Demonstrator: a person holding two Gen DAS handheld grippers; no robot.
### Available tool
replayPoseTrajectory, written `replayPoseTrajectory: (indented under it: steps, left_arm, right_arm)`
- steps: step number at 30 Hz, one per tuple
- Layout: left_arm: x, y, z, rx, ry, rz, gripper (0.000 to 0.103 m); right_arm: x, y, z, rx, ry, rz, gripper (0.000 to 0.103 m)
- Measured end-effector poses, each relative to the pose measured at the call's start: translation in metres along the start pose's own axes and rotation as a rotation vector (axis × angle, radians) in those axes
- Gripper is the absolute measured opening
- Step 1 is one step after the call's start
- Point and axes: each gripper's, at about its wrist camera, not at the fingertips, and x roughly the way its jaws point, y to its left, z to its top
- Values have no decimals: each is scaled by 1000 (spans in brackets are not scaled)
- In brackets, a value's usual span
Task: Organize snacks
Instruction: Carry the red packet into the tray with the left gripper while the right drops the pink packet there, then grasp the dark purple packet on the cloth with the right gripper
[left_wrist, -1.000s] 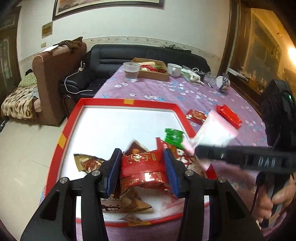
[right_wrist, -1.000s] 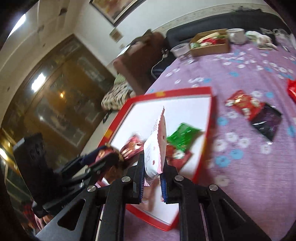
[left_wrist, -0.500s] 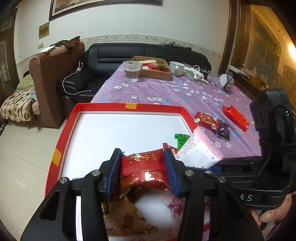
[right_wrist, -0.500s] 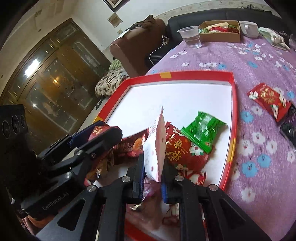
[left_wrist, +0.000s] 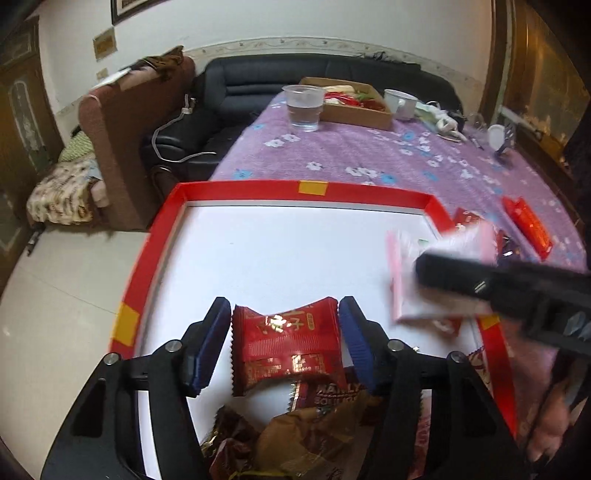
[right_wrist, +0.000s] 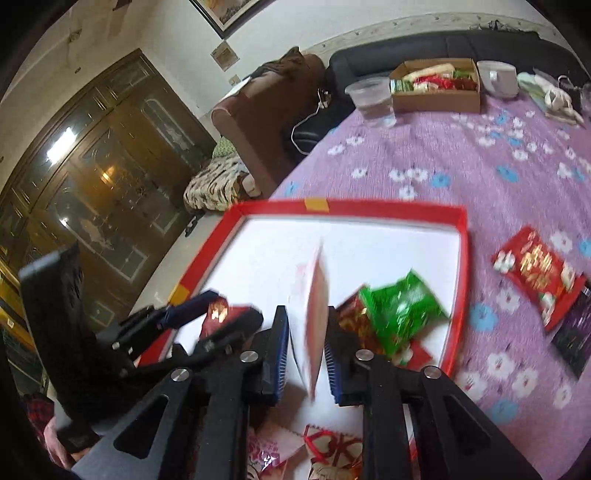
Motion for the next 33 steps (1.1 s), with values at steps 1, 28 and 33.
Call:
replayPoseTrajectory:
  steps: [1,28,33]
  left_arm:
    - [-4,-1,0,3,-11,12,61]
    - [-73,-115,-56,256,-103,-82,83]
    - [-70,-104,-52,210,-93,-58,83]
  right_arm:
    - [-5,-1,2,0,-14,12,41]
    - [-102,-151,-19,222,-105,-251,71]
    - [-82,-150,-19,243,-72,-359,66]
